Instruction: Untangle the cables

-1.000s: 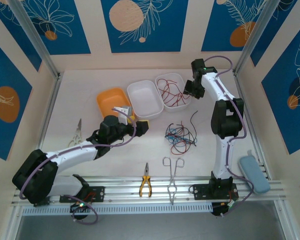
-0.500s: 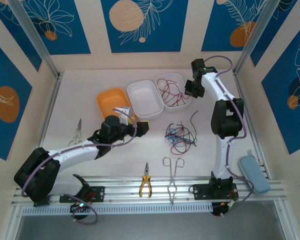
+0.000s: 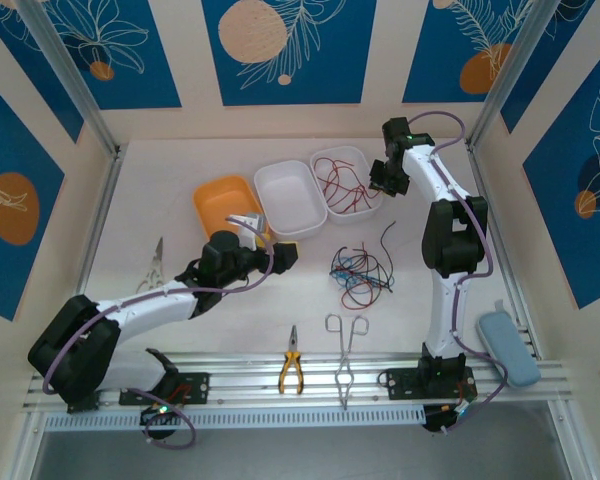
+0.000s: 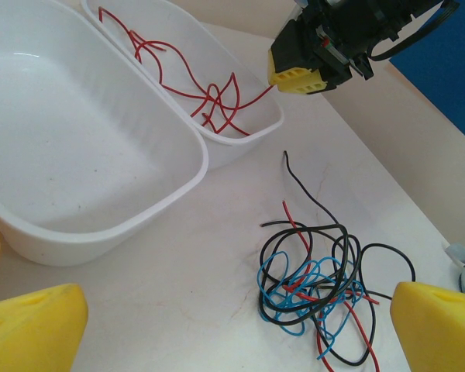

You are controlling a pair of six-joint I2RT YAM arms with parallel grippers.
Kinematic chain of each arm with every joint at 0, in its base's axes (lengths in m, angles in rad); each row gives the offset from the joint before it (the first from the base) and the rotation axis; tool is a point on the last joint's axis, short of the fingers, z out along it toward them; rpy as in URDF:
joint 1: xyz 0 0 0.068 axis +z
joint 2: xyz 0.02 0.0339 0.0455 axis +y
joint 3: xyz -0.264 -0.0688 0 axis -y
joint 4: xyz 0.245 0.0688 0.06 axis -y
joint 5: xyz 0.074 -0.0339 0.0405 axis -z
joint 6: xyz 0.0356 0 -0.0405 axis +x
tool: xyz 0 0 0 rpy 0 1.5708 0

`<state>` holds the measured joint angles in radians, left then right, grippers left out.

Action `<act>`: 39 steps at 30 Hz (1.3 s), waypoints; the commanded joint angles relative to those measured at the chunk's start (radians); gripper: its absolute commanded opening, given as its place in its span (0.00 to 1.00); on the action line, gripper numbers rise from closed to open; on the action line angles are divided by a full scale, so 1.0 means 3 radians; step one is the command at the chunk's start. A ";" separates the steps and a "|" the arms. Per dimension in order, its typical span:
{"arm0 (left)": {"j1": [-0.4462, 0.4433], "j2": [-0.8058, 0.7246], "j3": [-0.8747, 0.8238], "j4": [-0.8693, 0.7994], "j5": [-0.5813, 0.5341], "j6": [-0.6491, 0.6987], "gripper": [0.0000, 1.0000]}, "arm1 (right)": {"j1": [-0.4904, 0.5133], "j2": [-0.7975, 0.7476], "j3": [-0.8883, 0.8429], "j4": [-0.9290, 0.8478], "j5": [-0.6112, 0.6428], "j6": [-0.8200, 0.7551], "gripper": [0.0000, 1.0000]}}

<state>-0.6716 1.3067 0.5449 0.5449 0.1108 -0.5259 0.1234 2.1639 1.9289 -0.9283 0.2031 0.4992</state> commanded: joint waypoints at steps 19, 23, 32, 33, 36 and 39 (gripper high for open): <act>0.0031 0.0033 0.0045 0.0119 0.0034 -0.0024 1.00 | 0.0034 0.0074 0.0161 -0.0061 0.0149 -0.0093 0.07; 0.0032 0.0042 0.0040 0.0122 0.0046 -0.0037 1.00 | 0.0113 -0.0020 0.0156 -0.0078 0.0269 -0.0155 0.06; 0.0032 0.0046 0.0044 0.0132 0.0053 -0.0034 1.00 | 0.0325 -0.0056 0.0189 -0.0137 0.0584 -0.0256 0.05; 0.0033 0.0049 0.0035 0.0133 0.0055 -0.0036 1.00 | 0.0341 -0.0043 0.0199 -0.0143 0.0605 -0.0271 0.06; 0.0030 0.0055 0.0035 0.0132 0.0054 -0.0039 1.00 | 0.0362 0.0018 0.0237 -0.0139 0.0437 -0.0308 0.04; 0.0034 0.0071 0.0037 0.0149 0.0063 -0.0042 1.00 | 0.0381 0.0139 0.0324 -0.0142 0.0136 -0.0338 0.01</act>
<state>-0.6712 1.3178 0.5449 0.5465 0.1112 -0.5259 0.2359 2.1941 1.9774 -0.9535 0.3153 0.4187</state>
